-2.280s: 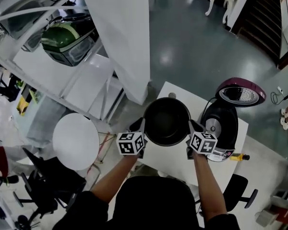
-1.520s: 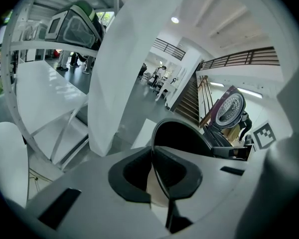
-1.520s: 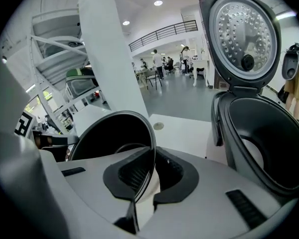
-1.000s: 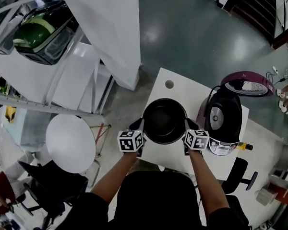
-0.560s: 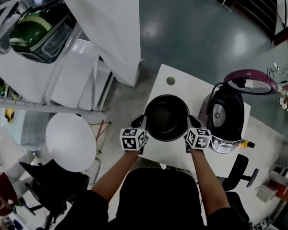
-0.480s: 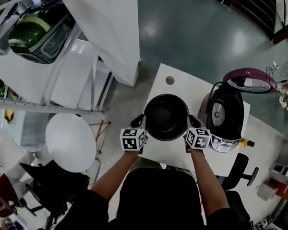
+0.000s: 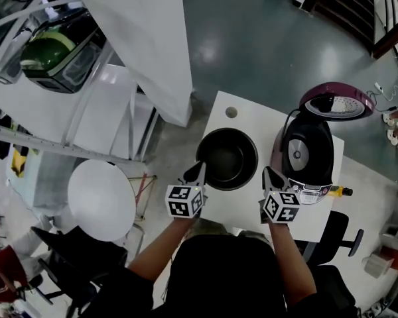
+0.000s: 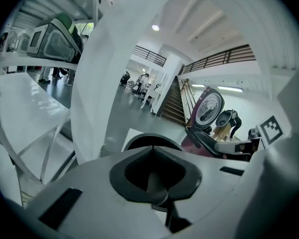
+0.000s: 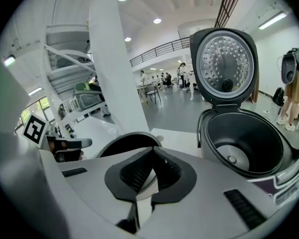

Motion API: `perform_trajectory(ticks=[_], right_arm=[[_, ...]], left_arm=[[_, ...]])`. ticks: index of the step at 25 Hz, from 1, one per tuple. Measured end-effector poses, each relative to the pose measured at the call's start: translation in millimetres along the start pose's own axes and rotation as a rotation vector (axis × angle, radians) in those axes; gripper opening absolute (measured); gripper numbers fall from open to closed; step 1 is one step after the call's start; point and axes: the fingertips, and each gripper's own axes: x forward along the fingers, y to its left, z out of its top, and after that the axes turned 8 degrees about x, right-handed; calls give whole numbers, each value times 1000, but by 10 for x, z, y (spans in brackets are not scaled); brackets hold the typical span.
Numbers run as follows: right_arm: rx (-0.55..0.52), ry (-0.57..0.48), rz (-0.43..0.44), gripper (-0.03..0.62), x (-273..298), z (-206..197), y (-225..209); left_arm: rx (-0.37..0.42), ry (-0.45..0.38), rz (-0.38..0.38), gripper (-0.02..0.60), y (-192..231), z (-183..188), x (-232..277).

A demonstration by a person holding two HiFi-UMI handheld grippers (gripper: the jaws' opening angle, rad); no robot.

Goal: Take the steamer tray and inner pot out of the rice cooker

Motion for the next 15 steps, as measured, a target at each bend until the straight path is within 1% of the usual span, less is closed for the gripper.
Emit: perform_trajectory(ticks=[4, 7, 11, 15], right_arm=[[-33, -82, 59, 0, -482, 153, 109], [-54, -144, 67, 0, -971, 190, 35], [-28, -199, 44, 0, -1707, 73, -326], [-5, -239, 3, 0, -2365, -185, -768]], left_arm=[[19, -30, -70, 5, -540, 4, -151], [42, -41, -125, 5, -1016, -49, -273], [99, -67, -166, 5, -1706, -99, -529], [144, -89, -201, 5, -2336, -227, -800]])
